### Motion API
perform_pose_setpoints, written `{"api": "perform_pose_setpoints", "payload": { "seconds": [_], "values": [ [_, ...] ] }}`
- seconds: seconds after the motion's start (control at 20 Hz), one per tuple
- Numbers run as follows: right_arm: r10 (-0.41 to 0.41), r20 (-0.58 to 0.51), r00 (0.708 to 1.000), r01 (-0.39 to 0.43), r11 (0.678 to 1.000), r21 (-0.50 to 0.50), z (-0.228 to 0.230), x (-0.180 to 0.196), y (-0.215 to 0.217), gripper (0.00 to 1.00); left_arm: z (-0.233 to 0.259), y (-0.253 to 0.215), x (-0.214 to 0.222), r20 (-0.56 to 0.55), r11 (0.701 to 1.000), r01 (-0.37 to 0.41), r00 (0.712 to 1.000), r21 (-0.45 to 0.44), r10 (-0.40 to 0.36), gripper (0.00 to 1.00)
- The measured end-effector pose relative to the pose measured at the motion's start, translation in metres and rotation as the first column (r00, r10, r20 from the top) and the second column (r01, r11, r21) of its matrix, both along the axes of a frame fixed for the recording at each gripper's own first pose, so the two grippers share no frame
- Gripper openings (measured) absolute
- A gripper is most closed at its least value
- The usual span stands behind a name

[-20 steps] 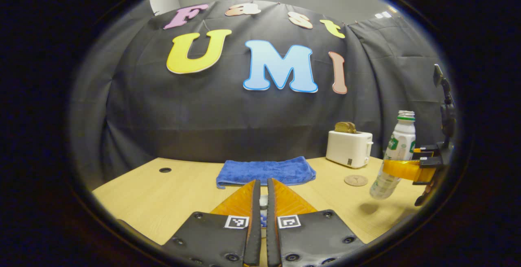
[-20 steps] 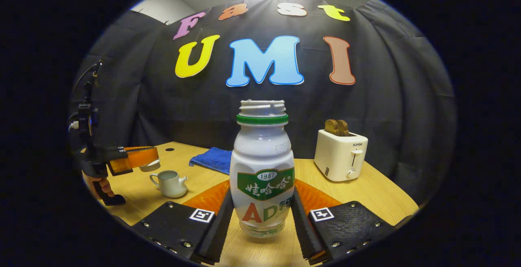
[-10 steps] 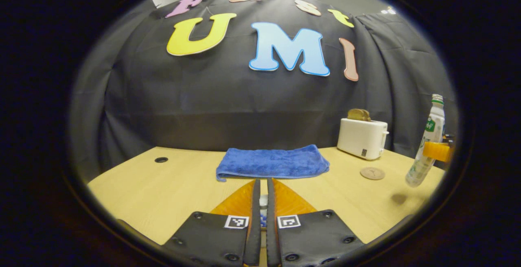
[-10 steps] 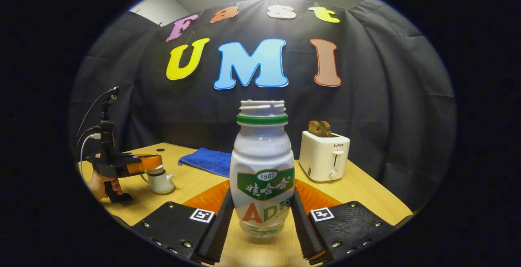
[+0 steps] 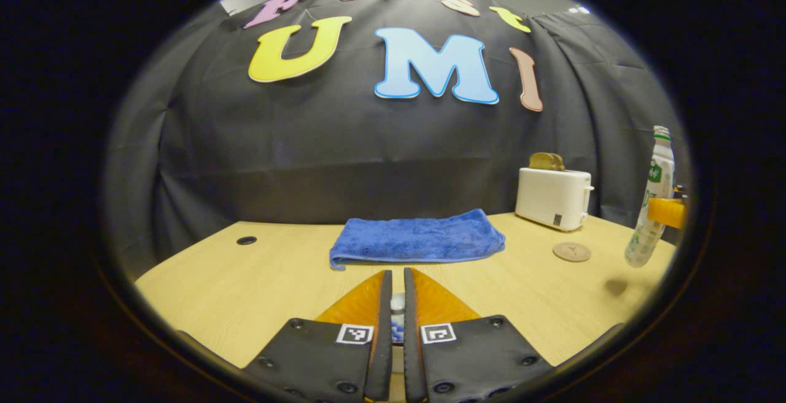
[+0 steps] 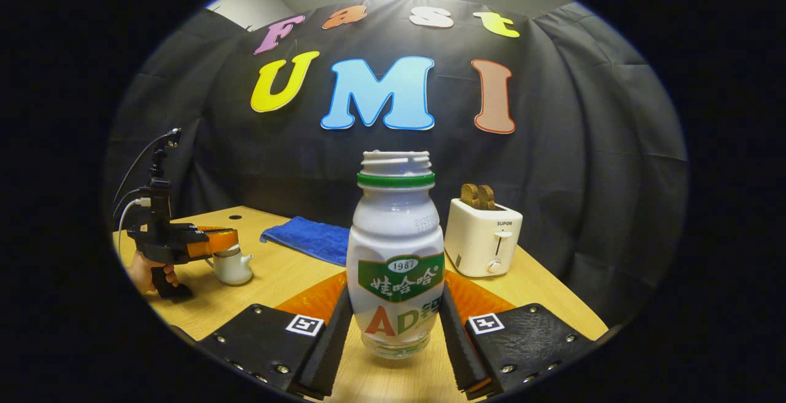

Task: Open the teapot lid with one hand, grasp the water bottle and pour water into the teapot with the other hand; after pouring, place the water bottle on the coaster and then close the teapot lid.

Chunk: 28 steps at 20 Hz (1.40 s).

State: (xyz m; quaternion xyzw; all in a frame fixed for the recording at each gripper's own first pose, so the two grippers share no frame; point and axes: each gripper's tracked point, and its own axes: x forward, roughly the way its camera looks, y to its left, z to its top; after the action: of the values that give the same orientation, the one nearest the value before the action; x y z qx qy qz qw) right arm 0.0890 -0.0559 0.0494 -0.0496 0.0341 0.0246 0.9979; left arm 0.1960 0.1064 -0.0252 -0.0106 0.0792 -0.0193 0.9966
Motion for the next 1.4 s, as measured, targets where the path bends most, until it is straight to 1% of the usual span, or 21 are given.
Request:
{"api": "perform_pose_setpoints", "payload": {
  "seconds": [0.1, 0.2, 0.25, 0.35, 0.4, 0.45, 0.5, 0.55, 0.6, 0.7, 0.75, 0.9, 1.05, 1.15, 1.3, 1.4],
  "values": [
    [0.002, 0.0, 1.0, -0.002, 1.0, -0.002, 0.0, 0.0, 0.0, 0.71, 0.003, 0.001, -0.005, 0.0, 1.0, -0.001, 1.0, 0.006, 0.001, 0.22],
    [0.004, -0.001, 1.0, -0.005, 1.0, -0.014, 0.0, 0.001, -0.001, 0.71, 0.01, 0.003, -0.007, 0.019, 1.0, -0.012, 1.0, 0.015, 0.012, 0.32],
    [0.006, -0.001, 1.0, -0.006, 1.0, -0.016, 0.001, 0.002, -0.001, 0.71, 0.014, 0.005, -0.009, 0.032, 1.0, -0.02, 0.999, 0.024, 0.019, 0.34],
    [0.013, 0.004, 1.0, -0.013, 1.0, 0.001, 0.003, 0.005, 0.0, 0.71, 0.025, 0.004, -0.016, 0.061, 1.0, -0.023, 0.998, 0.005, 0.022, 0.36],
    [0.013, -0.002, 1.0, -0.013, 1.0, 0.014, 0.004, 0.008, 0.001, 0.71, 0.033, 0.005, -0.024, 0.078, 1.0, -0.022, 0.997, -0.011, 0.023, 0.39],
    [0.014, -0.011, 1.0, -0.014, 0.999, 0.034, 0.004, 0.013, 0.0, 0.71, 0.039, 0.003, -0.031, 0.093, 1.0, -0.018, 0.995, -0.024, 0.02, 0.43],
    [0.016, -0.02, 1.0, -0.015, 0.998, 0.058, 0.006, 0.021, -0.003, 0.71, 0.044, 0.0, -0.039, 0.107, 0.999, -0.016, 0.994, -0.032, 0.019, 0.48],
    [0.018, -0.029, 0.999, -0.016, 0.997, 0.08, 0.012, 0.035, -0.007, 0.71, 0.049, -0.005, -0.048, 0.12, 0.999, -0.007, 0.993, -0.04, 0.012, 0.62],
    [0.014, -0.035, 0.999, -0.011, 0.996, 0.094, 0.014, 0.049, -0.015, 0.71, 0.055, -0.009, -0.058, 0.133, 0.999, 0.003, 0.991, -0.038, 0.002, 0.68],
    [-0.002, -0.032, 0.999, 0.005, 0.994, 0.11, 0.018, 0.063, -0.022, 0.71, 0.066, -0.019, -0.087, 0.173, 1.0, 0.029, 0.985, -0.011, -0.027, 0.82],
    [-0.016, -0.026, 1.0, 0.019, 0.994, 0.107, 0.02, 0.071, -0.026, 0.71, 0.072, -0.024, -0.102, 0.194, 0.999, 0.042, 0.98, 0.0, -0.041, 0.85],
    [-0.043, -0.028, 0.999, 0.045, 0.996, 0.081, 0.016, 0.094, -0.032, 0.71, 0.09, -0.033, -0.145, 0.245, 0.997, 0.071, 0.967, 0.011, -0.072, 0.84],
    [-0.078, -0.041, 0.996, 0.081, 0.993, 0.083, 0.007, 0.114, -0.039, 0.71, 0.107, -0.034, -0.179, 0.286, 0.997, 0.08, 0.955, 0.002, -0.077, 0.84],
    [-0.099, -0.068, 0.993, 0.105, 0.99, 0.092, -0.004, 0.128, -0.045, 0.71, 0.11, -0.032, -0.193, 0.292, 0.997, 0.081, 0.953, 0.002, -0.078, 0.84],
    [-0.132, -0.085, 0.988, 0.14, 0.985, 0.098, -0.016, 0.143, -0.055, 0.71, 0.115, -0.018, -0.208, 0.318, 0.999, 0.042, 0.947, 0.022, -0.047, 0.84],
    [-0.148, -0.096, 0.984, 0.156, 0.985, 0.076, -0.025, 0.15, -0.057, 0.71, 0.107, -0.018, -0.207, 0.313, 0.999, 0.028, 0.949, 0.034, -0.037, 0.84]
  ]
}}
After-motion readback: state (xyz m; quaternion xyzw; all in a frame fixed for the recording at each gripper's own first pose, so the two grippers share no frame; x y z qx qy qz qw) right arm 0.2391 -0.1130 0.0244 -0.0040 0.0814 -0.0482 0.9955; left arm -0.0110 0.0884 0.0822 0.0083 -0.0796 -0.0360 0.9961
